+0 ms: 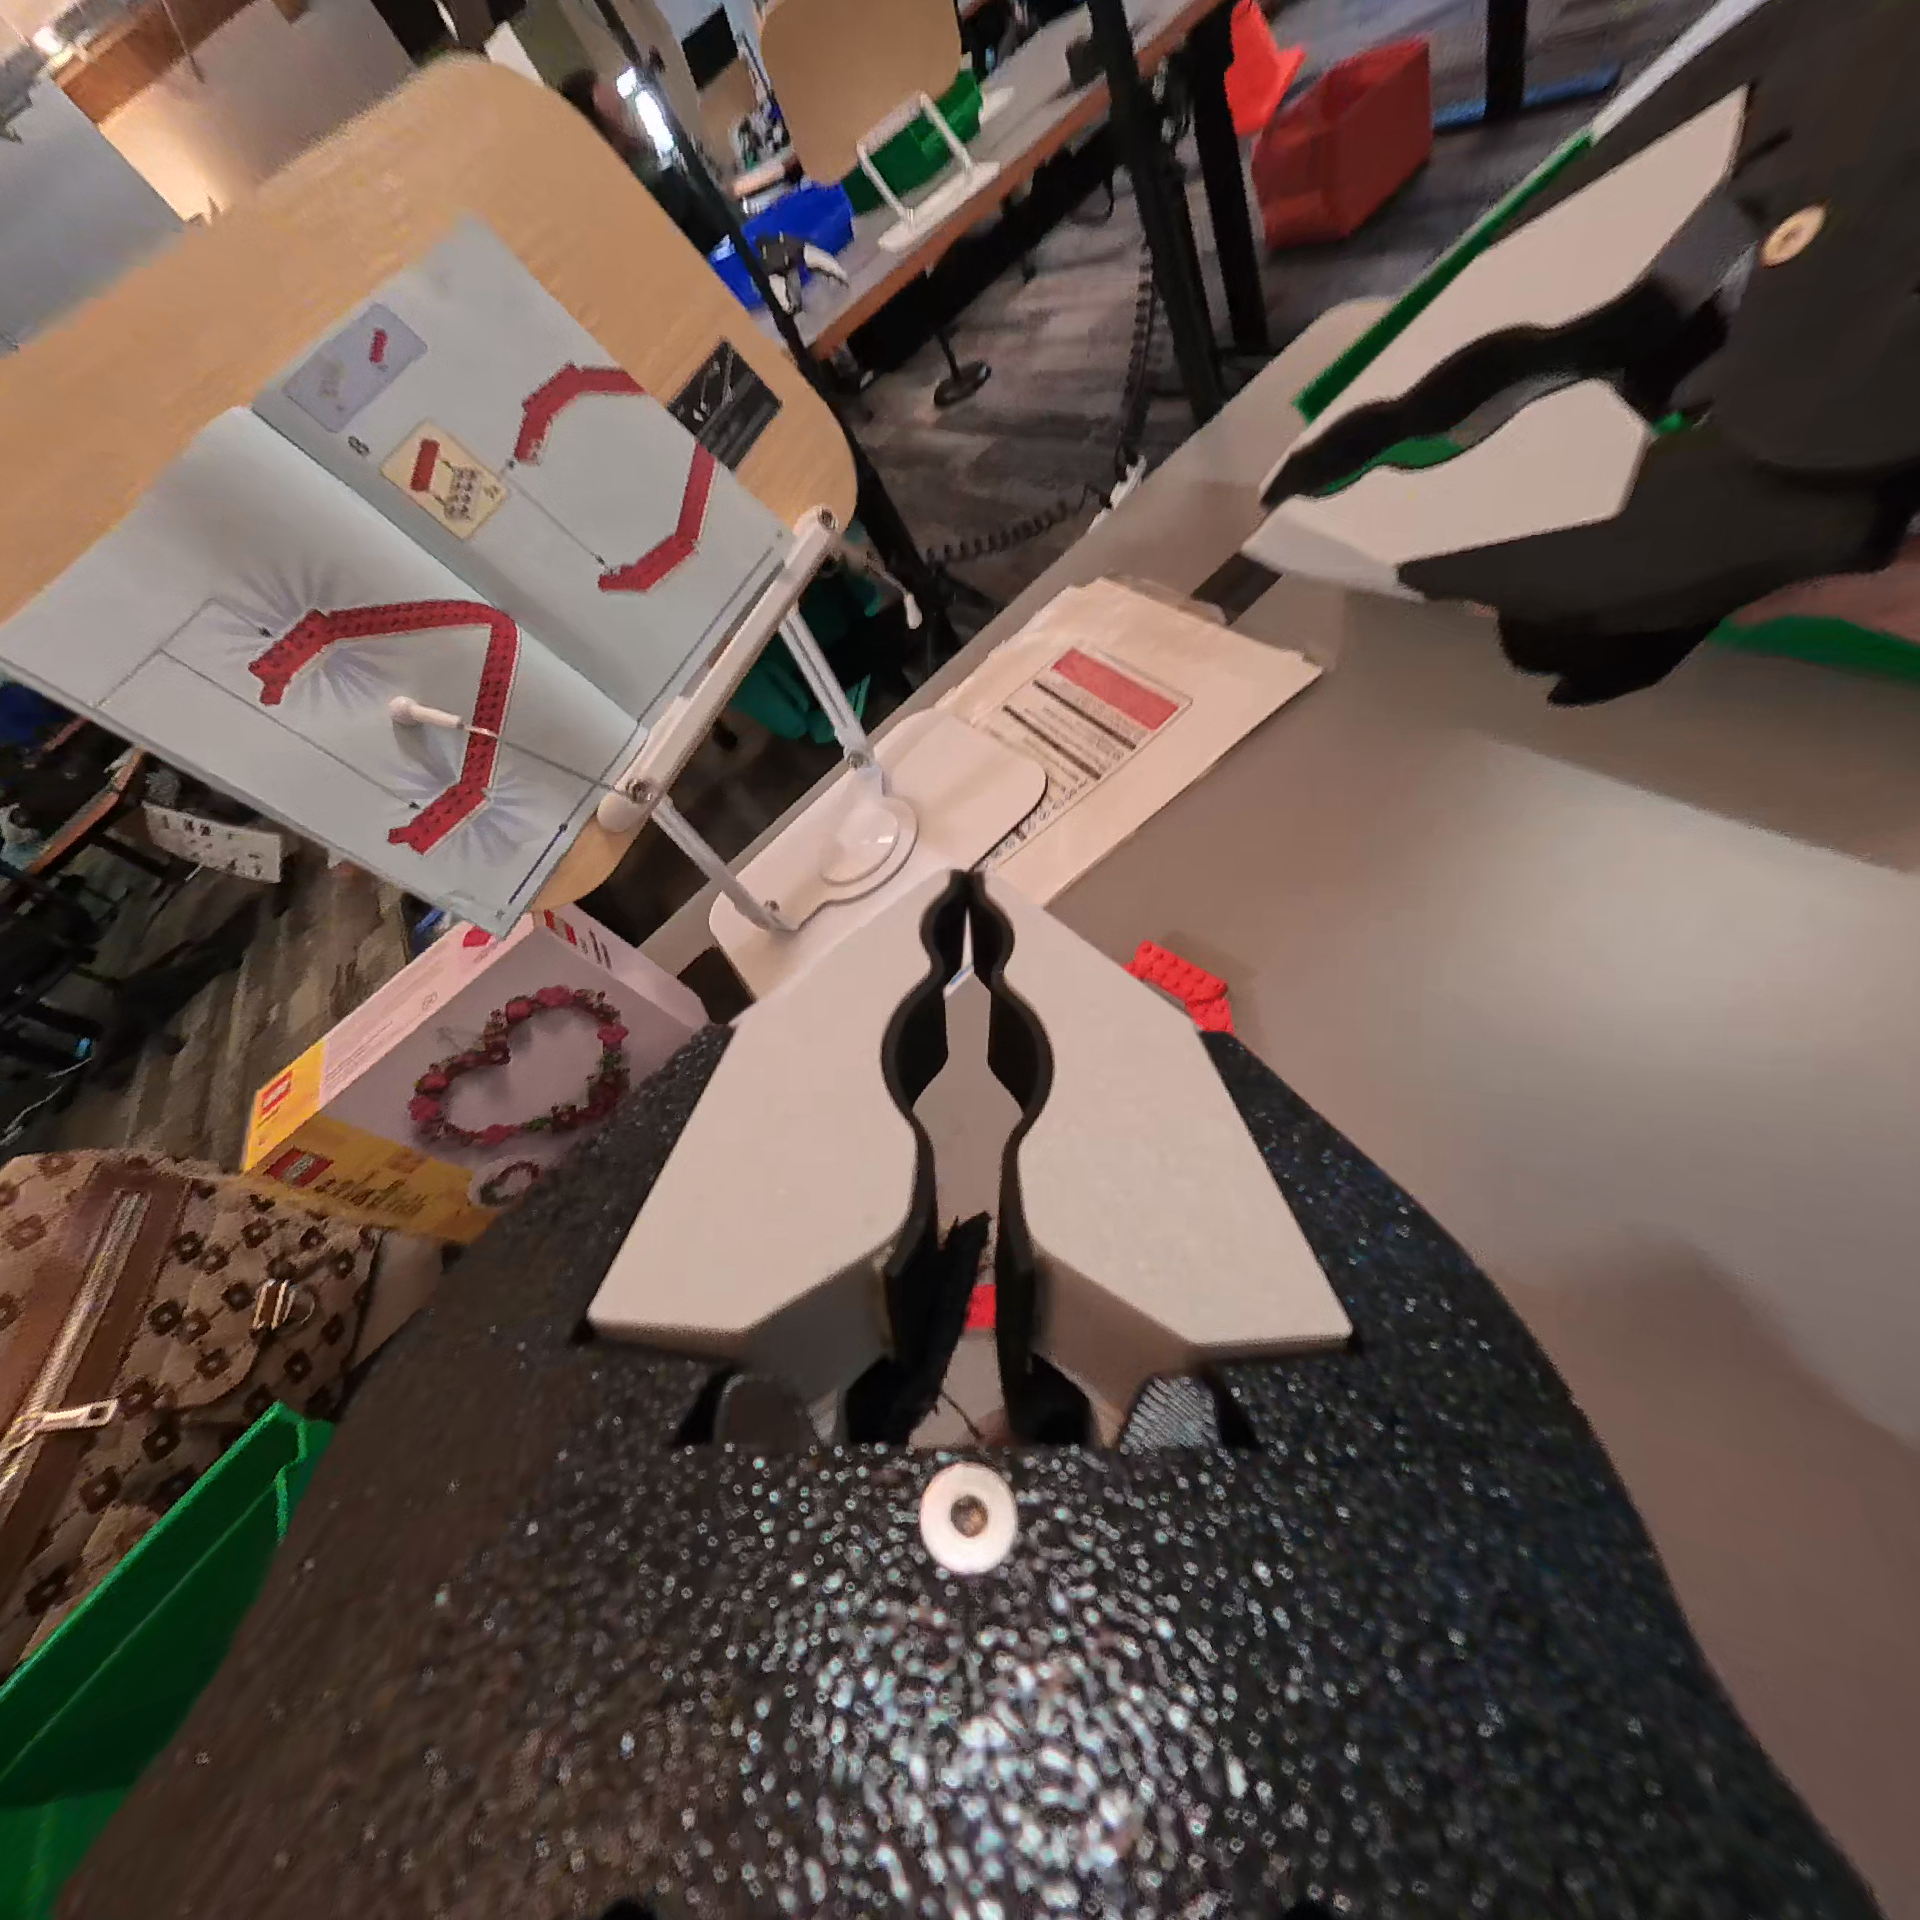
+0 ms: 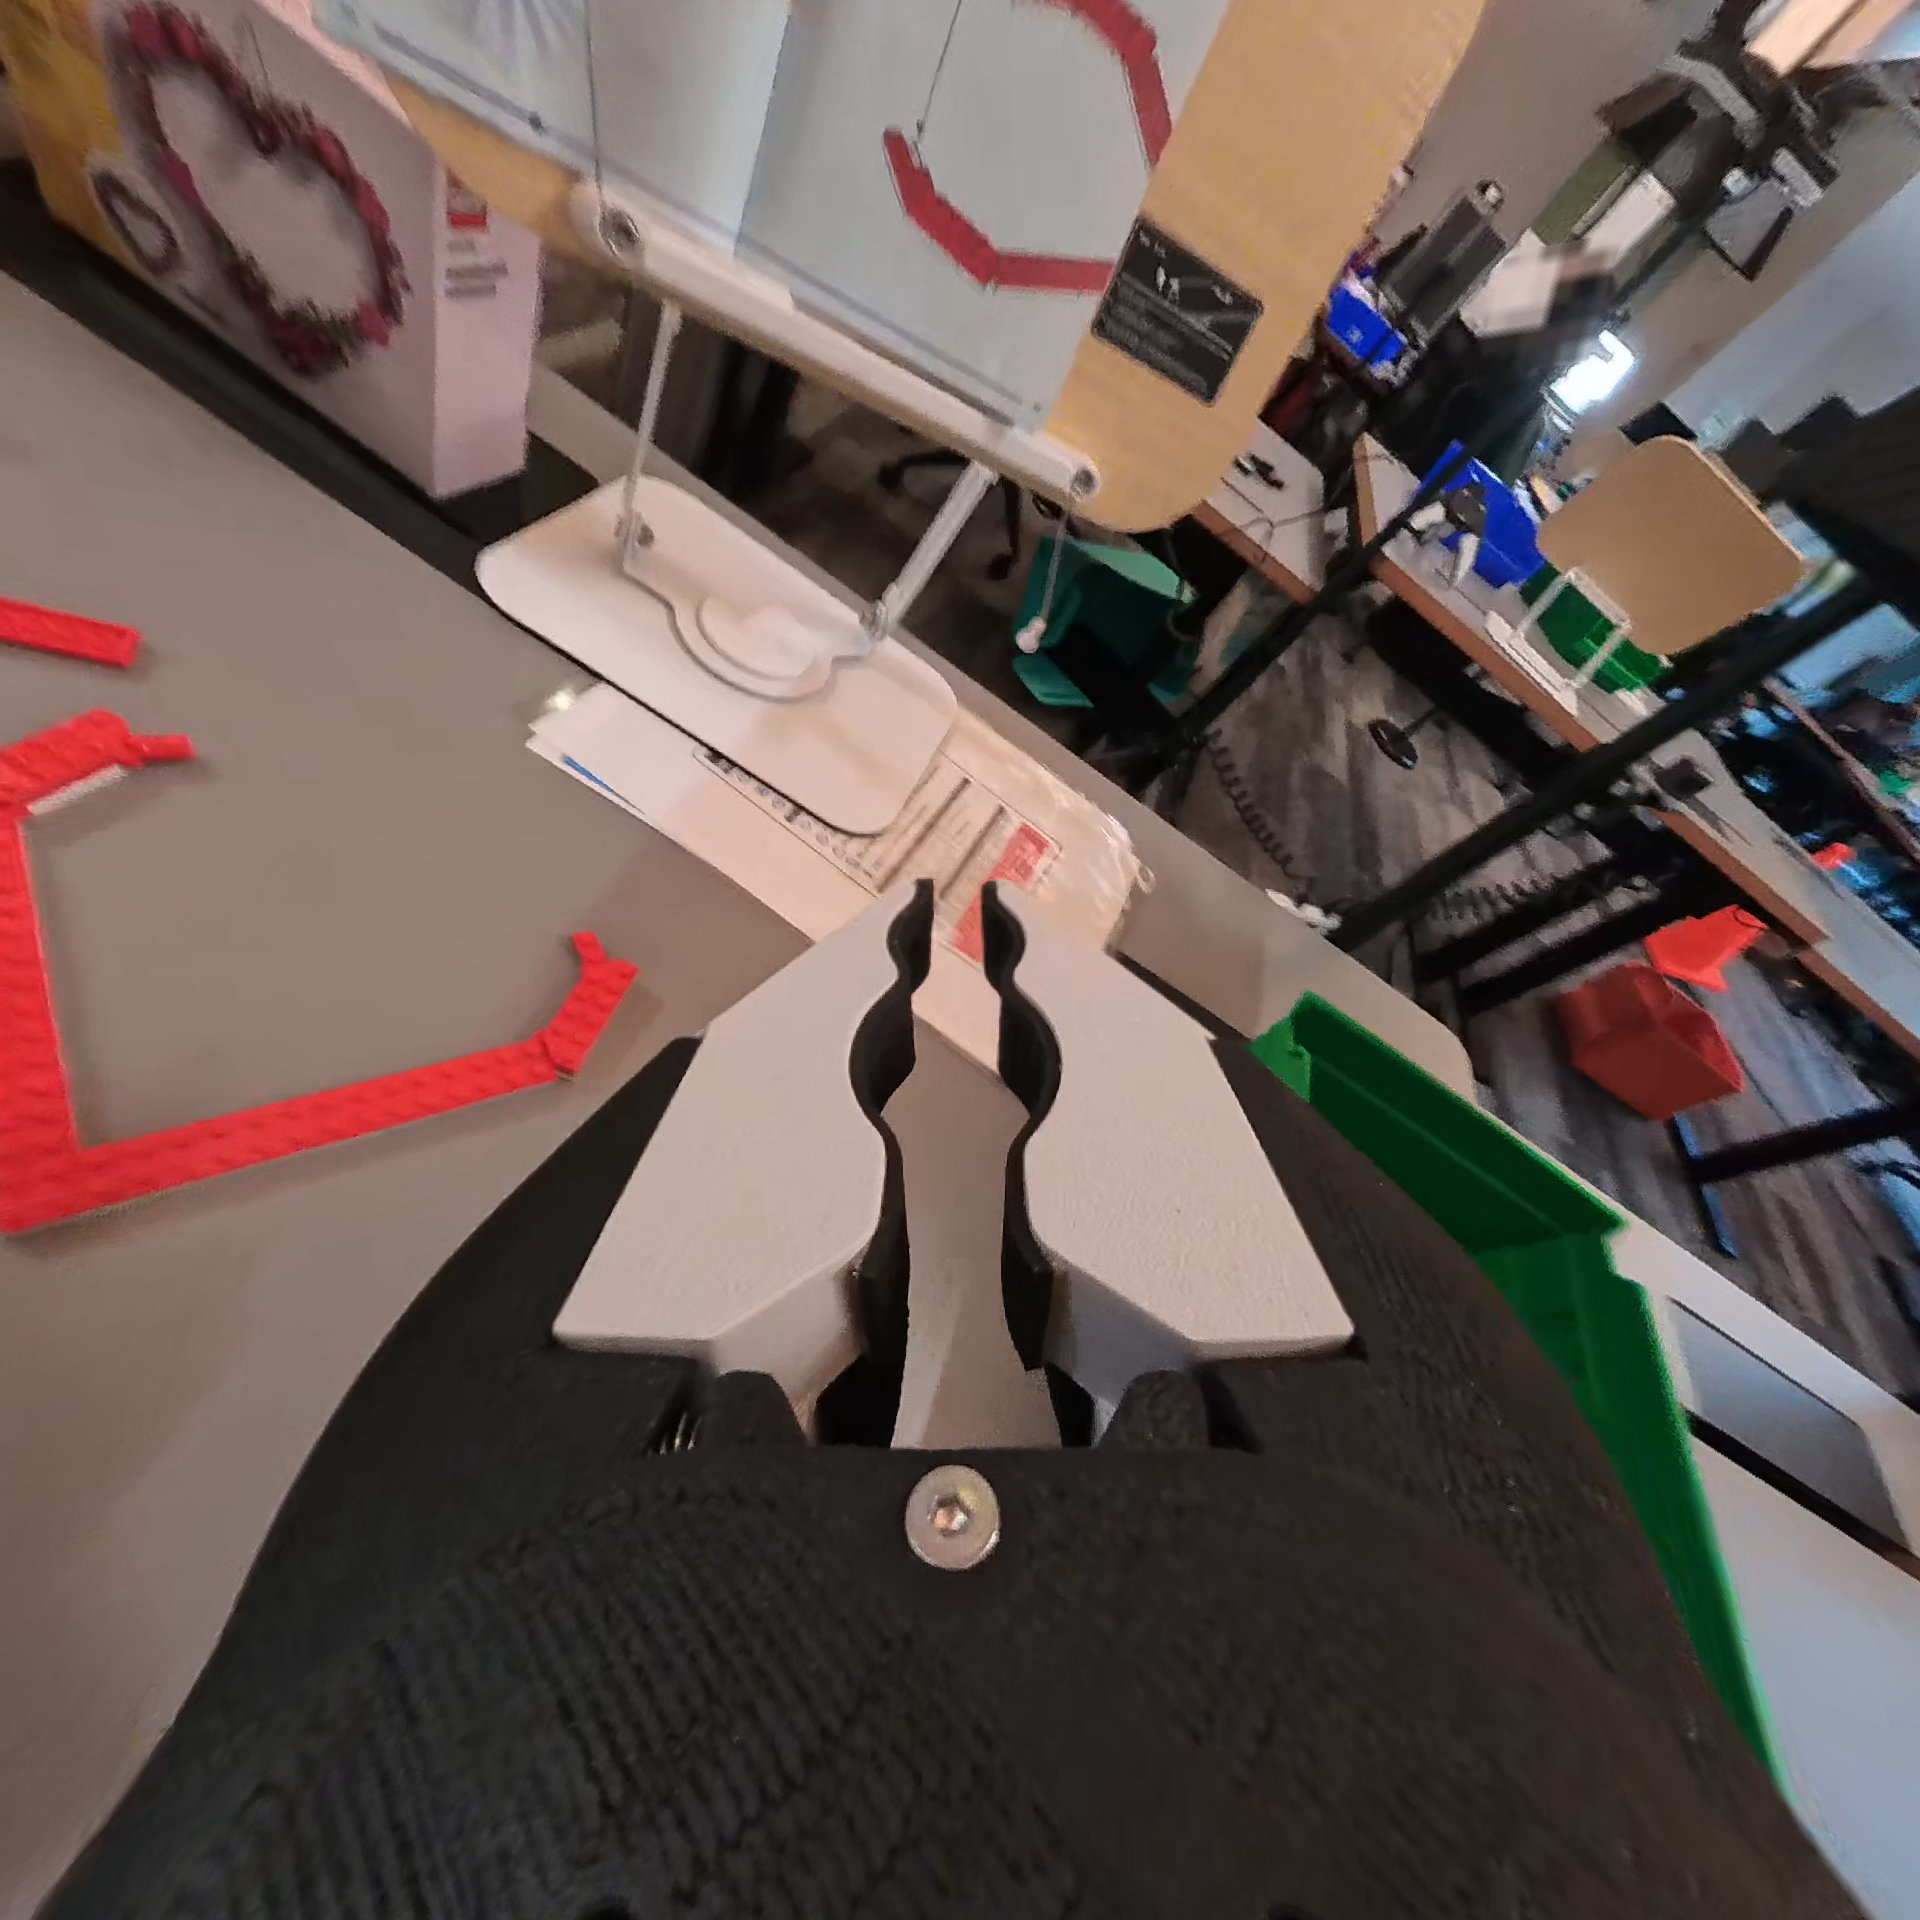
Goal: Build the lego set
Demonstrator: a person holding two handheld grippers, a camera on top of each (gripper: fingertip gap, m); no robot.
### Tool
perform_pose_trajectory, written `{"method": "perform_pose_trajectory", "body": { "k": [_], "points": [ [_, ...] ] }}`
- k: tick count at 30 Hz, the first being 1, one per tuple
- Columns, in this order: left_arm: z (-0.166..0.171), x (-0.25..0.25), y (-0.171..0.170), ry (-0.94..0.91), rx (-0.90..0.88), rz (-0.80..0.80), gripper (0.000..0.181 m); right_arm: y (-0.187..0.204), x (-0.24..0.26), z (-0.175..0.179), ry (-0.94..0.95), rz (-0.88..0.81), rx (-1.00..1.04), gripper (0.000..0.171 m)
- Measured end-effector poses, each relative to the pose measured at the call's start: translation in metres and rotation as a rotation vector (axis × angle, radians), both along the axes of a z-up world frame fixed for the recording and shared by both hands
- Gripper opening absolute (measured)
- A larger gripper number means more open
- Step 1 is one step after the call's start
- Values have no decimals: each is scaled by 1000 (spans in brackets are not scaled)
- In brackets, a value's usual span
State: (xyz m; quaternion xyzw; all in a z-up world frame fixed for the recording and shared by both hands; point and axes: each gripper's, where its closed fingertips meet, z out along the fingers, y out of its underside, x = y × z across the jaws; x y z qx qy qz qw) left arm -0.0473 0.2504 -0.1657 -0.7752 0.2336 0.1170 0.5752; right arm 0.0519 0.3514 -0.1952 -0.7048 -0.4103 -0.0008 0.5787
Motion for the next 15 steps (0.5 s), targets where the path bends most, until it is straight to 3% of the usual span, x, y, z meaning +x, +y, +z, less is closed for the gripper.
{"method": "perform_pose_trajectory", "body": {
  "k": [5, 9, 15],
  "points": [
    [11, -5, 2, -63, 79, -9, 0, -14, -17, 14, 199, 149, -49, 14],
    [16, -21, 8, -106, 126, 45, 0, -14, -14, 27, 273, 156, -8, 15],
    [26, -35, 9, -206, 200, 59, 20, -19, -11, 49, 429, 205, 30, 26]
  ]
}}
